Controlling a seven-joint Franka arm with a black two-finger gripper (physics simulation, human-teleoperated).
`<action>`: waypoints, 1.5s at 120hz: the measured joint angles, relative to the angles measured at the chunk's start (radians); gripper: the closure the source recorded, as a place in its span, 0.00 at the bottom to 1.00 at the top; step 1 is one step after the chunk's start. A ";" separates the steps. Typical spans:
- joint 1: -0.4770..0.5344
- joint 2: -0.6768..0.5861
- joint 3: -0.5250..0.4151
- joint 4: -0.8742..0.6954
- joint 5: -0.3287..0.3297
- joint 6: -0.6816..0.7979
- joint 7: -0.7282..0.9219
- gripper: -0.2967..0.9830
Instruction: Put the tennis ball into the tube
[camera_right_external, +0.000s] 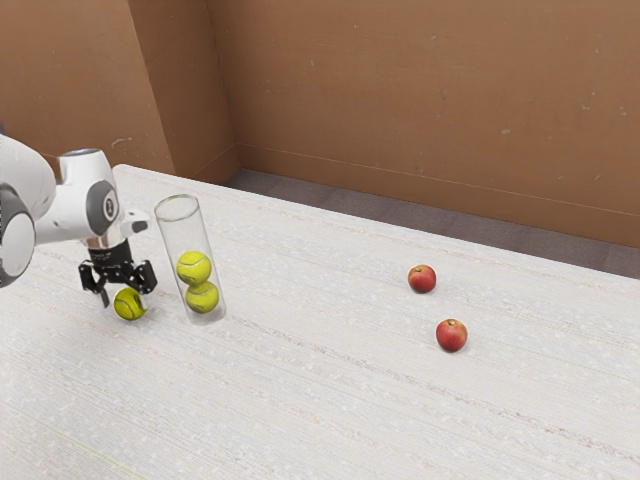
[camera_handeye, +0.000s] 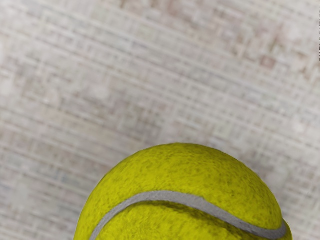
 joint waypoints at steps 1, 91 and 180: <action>0.000 0.002 0.000 0.002 -0.001 0.000 0.001 0.25; -0.010 0.001 0.000 -0.023 -0.041 0.015 0.046 0.25; -0.033 -0.169 0.034 -0.038 -0.002 -0.009 0.043 0.51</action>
